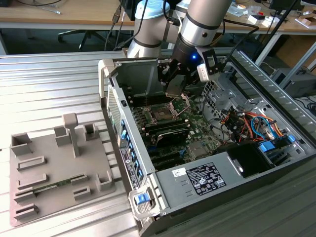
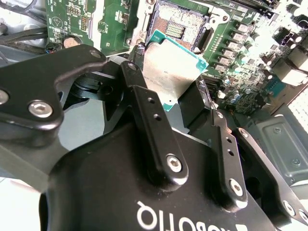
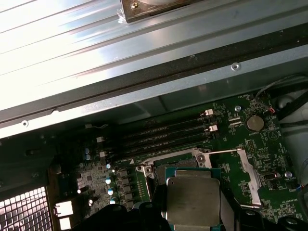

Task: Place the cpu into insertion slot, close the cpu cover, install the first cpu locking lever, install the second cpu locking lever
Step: 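Place the cpu into insertion slot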

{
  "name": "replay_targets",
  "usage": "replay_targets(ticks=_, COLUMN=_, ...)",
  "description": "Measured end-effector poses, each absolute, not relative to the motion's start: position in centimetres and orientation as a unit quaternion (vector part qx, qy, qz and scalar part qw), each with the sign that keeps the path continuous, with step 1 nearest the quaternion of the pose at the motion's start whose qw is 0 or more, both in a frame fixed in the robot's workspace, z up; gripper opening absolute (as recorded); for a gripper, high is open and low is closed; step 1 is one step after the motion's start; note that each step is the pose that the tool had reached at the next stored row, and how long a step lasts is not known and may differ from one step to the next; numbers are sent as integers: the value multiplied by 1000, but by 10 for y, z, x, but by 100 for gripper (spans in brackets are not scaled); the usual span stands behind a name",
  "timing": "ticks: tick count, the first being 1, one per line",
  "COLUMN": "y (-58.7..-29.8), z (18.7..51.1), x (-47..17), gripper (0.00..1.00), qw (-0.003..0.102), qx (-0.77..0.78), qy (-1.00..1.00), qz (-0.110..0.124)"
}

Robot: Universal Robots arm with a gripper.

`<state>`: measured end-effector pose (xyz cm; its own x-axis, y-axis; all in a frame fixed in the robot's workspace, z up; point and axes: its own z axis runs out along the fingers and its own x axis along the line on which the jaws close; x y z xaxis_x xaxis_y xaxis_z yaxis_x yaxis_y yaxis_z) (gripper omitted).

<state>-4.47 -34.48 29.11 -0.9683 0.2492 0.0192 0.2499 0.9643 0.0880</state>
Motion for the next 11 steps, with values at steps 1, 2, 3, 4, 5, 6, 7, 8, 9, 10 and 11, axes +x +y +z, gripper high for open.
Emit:
replay_targets(ticks=1, y=-345, z=291, x=-45, gripper=55, qw=4, qx=-126, qy=-991, qz=-45)
replay_targets(ticks=2, y=-345, z=291, x=-45, gripper=55, qw=4, qx=-127, qy=-991, qz=-45)
replay_targets(ticks=3, y=-345, z=291, x=-45, gripper=55, qw=4, qx=-127, qy=-991, qz=-45)
replay_targets(ticks=4, y=-345, z=291, x=-45, gripper=55, qw=4, qx=-128, qy=-991, qz=-45)
replay_targets(ticks=5, y=-345, z=291, x=-45, gripper=55, qw=4, qx=-129, qy=-991, qz=-45)
replay_targets(ticks=6, y=-345, z=291, x=-45, gripper=55, qw=4, qx=-129, qy=-991, qz=-45)
replay_targets(ticks=7, y=-345, z=291, x=-45, gripper=55, qw=4, qx=-130, qy=-990, qz=-45)
replay_targets(ticks=8, y=-345, z=291, x=-45, gripper=55, qw=4, qx=-131, qy=-990, qz=-45)
replay_targets(ticks=9, y=-345, z=291, x=-45, gripper=55, qw=4, qx=-131, qy=-990, qz=-45)
replay_targets(ticks=10, y=-345, z=291, x=-45, gripper=55, qw=4, qx=-132, qy=-990, qz=-45)
replay_targets(ticks=11, y=-345, z=291, x=-45, gripper=55, qw=4, qx=-132, qy=-990, qz=-45)
